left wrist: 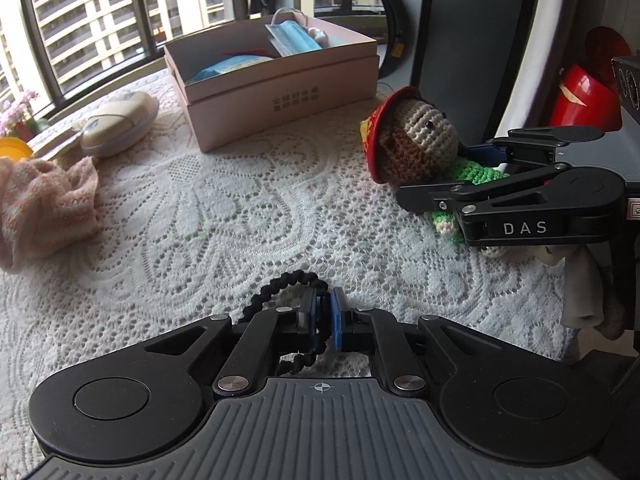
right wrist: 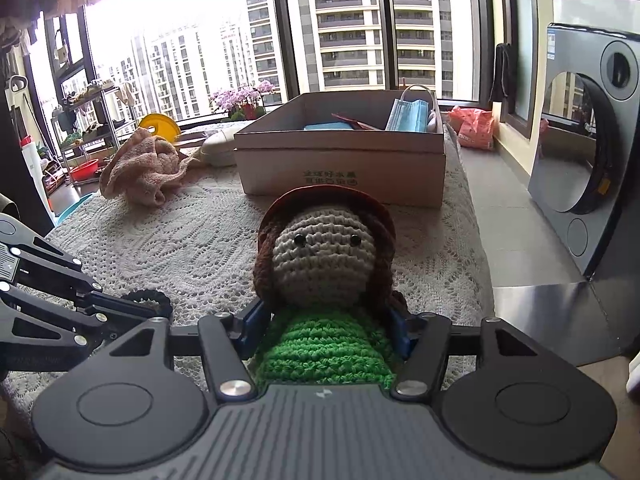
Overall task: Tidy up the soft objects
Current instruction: 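Carry the doll with the right tool into the pink box while the left drops the bracelet there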
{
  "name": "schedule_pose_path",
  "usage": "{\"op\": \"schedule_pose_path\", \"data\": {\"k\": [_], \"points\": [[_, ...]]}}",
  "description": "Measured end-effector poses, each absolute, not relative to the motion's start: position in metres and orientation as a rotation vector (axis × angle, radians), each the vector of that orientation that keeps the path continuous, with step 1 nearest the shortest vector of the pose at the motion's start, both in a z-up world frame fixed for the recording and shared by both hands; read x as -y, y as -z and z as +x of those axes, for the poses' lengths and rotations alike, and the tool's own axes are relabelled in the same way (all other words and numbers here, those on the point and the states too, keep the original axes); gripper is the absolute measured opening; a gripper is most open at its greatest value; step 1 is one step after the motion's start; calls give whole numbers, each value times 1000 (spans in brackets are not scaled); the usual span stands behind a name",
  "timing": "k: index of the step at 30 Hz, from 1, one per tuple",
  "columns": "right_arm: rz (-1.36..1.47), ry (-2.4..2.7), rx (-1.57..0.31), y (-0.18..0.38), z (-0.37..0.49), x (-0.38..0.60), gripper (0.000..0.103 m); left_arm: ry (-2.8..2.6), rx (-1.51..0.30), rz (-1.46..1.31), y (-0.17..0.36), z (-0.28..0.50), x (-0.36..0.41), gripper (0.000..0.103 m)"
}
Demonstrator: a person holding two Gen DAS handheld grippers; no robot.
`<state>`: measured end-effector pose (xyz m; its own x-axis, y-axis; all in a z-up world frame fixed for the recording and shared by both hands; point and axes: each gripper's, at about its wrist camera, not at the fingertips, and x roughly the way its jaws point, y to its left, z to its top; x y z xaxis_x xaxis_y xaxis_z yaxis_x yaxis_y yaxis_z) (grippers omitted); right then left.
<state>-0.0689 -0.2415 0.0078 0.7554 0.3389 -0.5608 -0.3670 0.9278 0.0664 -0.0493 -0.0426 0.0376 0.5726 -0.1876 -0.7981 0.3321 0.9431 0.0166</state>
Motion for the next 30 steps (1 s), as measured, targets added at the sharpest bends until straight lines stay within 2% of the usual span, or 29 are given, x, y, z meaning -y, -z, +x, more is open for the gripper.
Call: {"op": "schedule_pose_path", "data": {"k": [5,13,19,21,23,25,30], "points": [[-47,-388,-594,-14,-75,245,57,314,-849,116,-41,-62,39,8],[-20,-406,-562,-36,-73,253,56,272,-697,83,-78,-66,23,8],[-2,-378,-496,-87,-36,264,56,307,-494,53,-136,22,28,9],[-4,-343,-460,-108,-18,269,56,347,-444,-24,-144,68,30,13],[-19,-291,-431,-124,-1,272,56,324,-439,-89,-142,107,30,14],[-20,-258,-427,-135,14,274,56,249,-519,-137,-128,147,27,13],[12,-266,-478,-147,66,268,56,254,-551,-251,-101,153,-9,13]]}}
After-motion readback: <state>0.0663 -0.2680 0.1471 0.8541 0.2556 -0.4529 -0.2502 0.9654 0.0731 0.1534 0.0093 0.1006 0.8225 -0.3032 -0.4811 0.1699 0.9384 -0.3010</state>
